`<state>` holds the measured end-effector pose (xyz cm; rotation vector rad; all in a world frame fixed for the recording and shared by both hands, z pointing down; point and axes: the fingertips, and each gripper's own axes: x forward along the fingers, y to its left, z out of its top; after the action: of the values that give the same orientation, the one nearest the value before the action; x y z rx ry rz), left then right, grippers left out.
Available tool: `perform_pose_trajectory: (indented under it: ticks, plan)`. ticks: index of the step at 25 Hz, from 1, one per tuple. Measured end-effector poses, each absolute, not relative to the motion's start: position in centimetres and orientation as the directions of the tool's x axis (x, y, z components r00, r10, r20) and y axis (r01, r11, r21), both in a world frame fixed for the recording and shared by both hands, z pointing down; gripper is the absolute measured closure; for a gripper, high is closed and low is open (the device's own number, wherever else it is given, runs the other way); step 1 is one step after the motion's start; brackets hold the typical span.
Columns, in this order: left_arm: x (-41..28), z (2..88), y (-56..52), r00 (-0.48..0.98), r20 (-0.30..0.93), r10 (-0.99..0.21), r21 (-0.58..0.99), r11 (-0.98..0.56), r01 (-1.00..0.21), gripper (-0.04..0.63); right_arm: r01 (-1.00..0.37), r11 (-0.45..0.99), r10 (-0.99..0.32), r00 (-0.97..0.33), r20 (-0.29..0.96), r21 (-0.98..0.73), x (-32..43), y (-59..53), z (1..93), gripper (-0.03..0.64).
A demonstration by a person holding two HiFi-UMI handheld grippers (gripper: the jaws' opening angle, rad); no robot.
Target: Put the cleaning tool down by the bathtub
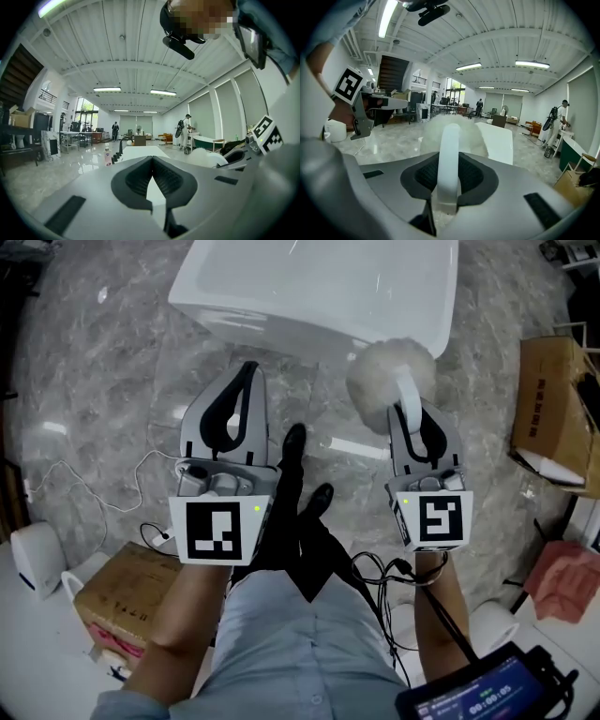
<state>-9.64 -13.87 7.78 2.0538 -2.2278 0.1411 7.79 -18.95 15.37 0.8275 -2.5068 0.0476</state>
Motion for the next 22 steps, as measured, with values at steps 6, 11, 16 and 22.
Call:
perform_pose_trajectory:
  ticks: [6, 11, 16, 22]
  plan:
    - [-9.9, 14.8, -15.9, -0.032, 0.195, -0.980, 0.060, 0.044, -0.997, 0.581, -0.533, 0.842, -0.492, -0.689, 0.533, 0.088, 7.0, -19.6, 22.8, 0.518]
    - [-9.7, 16.1, -16.8, -0.005, 0.203, -0.979, 0.063, 0.018, -0.998, 0.581, -0.508, 0.854, -0.489, -0.706, 0.512, 0.116, 6.4, -20.3, 23.5, 0.518]
    - [-9.4, 19.0, -18.7, 0.031, 0.202, -0.979, 0.075, -0.016, -0.997, 0.581, -0.488, 0.865, -0.474, -0.716, 0.512, 0.119, 5.6, -21.2, 26.5, 0.518]
    - [-8.8, 24.0, -20.4, 0.078, 0.232, -0.970, 0.082, -0.060, -0.995, 0.581, -0.456, 0.884, -0.433, -0.718, 0.544, 0.102, 5.4, -21.7, 31.8, 0.518]
